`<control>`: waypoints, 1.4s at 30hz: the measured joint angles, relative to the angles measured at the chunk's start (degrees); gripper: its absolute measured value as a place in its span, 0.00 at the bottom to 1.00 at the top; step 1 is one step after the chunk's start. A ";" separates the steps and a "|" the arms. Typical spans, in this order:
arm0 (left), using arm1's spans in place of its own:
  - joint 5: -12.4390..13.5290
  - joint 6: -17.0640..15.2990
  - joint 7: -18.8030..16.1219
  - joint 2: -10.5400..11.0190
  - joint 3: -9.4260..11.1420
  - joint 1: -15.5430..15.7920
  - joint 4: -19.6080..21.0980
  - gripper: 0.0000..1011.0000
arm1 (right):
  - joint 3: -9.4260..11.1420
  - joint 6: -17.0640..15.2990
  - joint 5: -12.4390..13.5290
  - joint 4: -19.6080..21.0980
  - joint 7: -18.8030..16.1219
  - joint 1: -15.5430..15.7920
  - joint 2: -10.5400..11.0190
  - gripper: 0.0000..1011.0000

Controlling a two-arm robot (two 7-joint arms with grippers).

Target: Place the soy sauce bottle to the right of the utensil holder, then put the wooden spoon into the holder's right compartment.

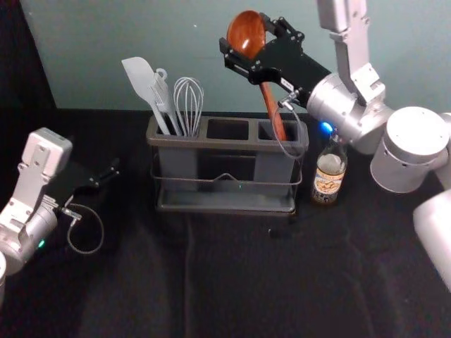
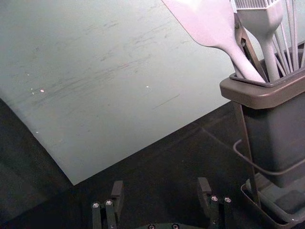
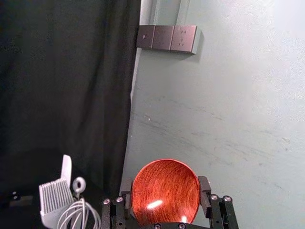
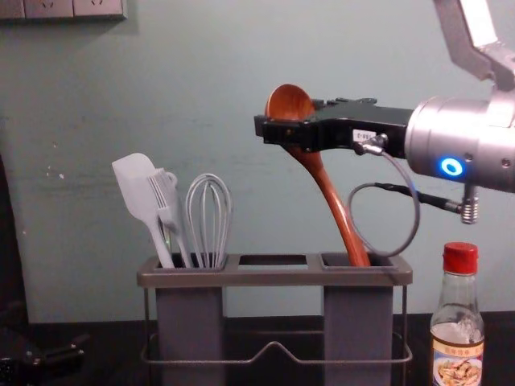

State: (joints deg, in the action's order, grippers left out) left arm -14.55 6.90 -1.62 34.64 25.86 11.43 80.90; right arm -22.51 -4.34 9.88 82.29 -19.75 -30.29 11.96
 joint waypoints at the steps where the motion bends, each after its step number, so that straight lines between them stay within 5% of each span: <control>1: 0.00 0.00 0.00 0.00 0.00 0.00 0.00 0.99 | 0.15 -0.48 0.08 1.06 0.02 0.58 0.40 0.83; 24: 0.00 0.00 0.00 0.00 0.00 0.00 0.00 0.99 | 2.58 -8.58 3.64 13.90 -0.93 8.20 7.23 0.83; 42: 0.00 0.00 0.00 0.00 0.00 0.00 0.00 0.99 | 2.53 -11.05 6.30 13.85 -1.00 9.65 9.77 0.83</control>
State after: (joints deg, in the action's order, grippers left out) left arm -14.55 6.90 -1.62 34.65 25.86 11.43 80.90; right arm -19.98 -15.39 16.18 96.14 -20.75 -20.64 21.73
